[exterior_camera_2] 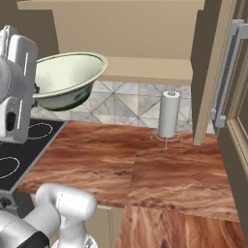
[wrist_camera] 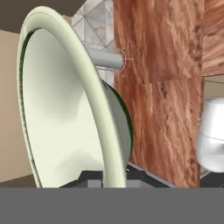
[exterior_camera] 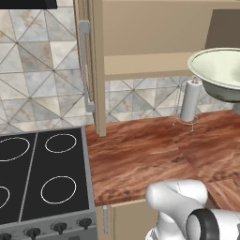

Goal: Move the bowls from the cabinet to the plates on the dining table.

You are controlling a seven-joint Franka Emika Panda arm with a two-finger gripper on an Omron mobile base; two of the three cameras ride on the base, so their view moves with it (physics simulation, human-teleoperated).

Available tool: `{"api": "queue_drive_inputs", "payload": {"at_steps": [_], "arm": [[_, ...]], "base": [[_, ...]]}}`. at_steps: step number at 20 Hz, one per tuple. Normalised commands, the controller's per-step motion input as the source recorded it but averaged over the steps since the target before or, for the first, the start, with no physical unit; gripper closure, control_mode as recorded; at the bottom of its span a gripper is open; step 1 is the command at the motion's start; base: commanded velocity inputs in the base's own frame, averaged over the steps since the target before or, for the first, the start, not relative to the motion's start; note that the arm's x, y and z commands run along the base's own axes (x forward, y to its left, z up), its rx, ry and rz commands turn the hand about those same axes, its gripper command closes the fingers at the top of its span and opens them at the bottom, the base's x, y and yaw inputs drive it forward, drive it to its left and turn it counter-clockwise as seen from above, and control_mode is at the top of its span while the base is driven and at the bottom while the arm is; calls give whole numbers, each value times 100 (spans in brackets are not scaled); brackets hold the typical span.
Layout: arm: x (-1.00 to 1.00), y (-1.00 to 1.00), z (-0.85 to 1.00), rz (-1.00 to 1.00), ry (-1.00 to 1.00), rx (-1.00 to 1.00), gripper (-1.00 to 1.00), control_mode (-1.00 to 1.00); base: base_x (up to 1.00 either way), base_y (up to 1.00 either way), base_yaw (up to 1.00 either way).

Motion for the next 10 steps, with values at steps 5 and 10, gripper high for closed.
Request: {"api": "queue_drive_inputs", "payload": {"at_steps": [5, 10], "arm": [[0, 0, 0, 0, 0, 0, 100, 100], [0, 0, 0, 0, 0, 0, 100, 100]], "base": [[-43, 1, -9], [-57, 5, -3]]}}
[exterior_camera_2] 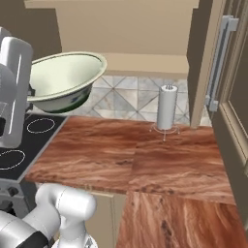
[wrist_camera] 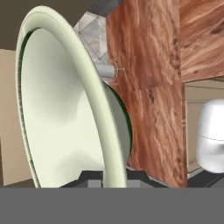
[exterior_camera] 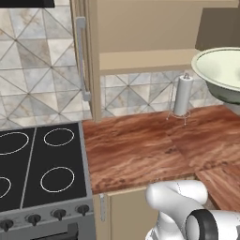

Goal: Move the bowls from the cabinet to the plates on the dining table.

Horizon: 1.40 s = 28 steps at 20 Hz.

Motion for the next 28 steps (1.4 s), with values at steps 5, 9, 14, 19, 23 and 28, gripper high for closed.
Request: {"api": "queue_drive_inputs", "payload": {"at_steps": [5, 9, 14, 19, 23, 28], "arm": [[0, 0, 0, 0, 0, 0, 100, 100], [0, 0, 0, 0, 0, 0, 100, 100], [0, 0, 0, 0, 0, 0, 100, 100], [0, 0, 0, 0, 0, 0, 100, 100], [0, 0, 0, 0, 0, 0, 100, 100], [0, 0, 0, 0, 0, 0, 100, 100]], "base": [[-62, 20, 0], [-62, 27, 0], [-62, 30, 0], [-62, 33, 0], [-61, 40, 0], [-45, 58, 0]]}}
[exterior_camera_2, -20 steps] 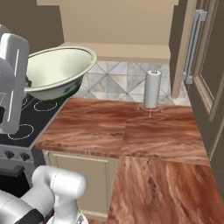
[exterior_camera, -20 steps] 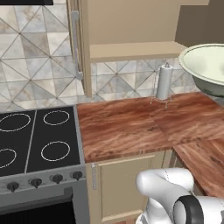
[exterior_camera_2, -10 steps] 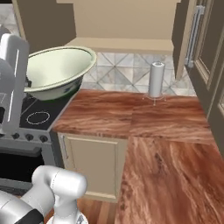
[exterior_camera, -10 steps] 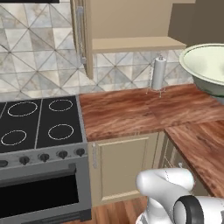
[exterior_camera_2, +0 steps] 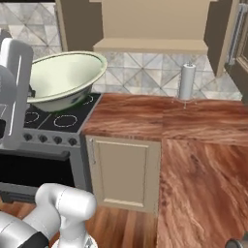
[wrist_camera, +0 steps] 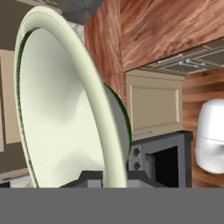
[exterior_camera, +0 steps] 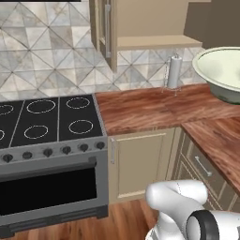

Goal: Move the bowls from the cabinet to the plates on the dining table.

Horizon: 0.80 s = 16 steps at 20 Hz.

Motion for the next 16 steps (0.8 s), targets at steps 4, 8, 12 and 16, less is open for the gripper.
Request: {"api": "queue_drive_inputs", "payload": {"at_steps": [4, 8, 12, 16], "arm": [[0, 0, 0, 0, 0, 0, 100, 100], [0, 0, 0, 0, 0, 0, 100, 100], [0, 0, 0, 0, 0, 0, 100, 100], [0, 0, 0, 0, 0, 0, 100, 100]], "base": [[-41, 61, 0], [-40, 61, 0], [-40, 61, 0], [-39, 56, 4]]}}
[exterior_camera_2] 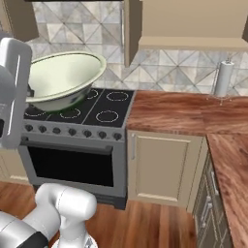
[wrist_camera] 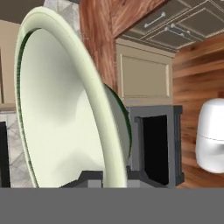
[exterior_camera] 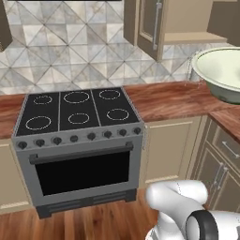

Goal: Move the bowls from the cabinet to the plates on the dining table.

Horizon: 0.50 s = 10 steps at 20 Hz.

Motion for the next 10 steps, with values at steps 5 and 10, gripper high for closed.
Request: {"api": "queue_drive_inputs", "payload": {"at_steps": [5, 10], "arm": [[0, 0, 0, 0, 0, 0, 100, 100], [0, 0, 0, 0, 0, 0, 100, 100]], "base": [[-20, 40, 15], [-10, 24, 21]]}}
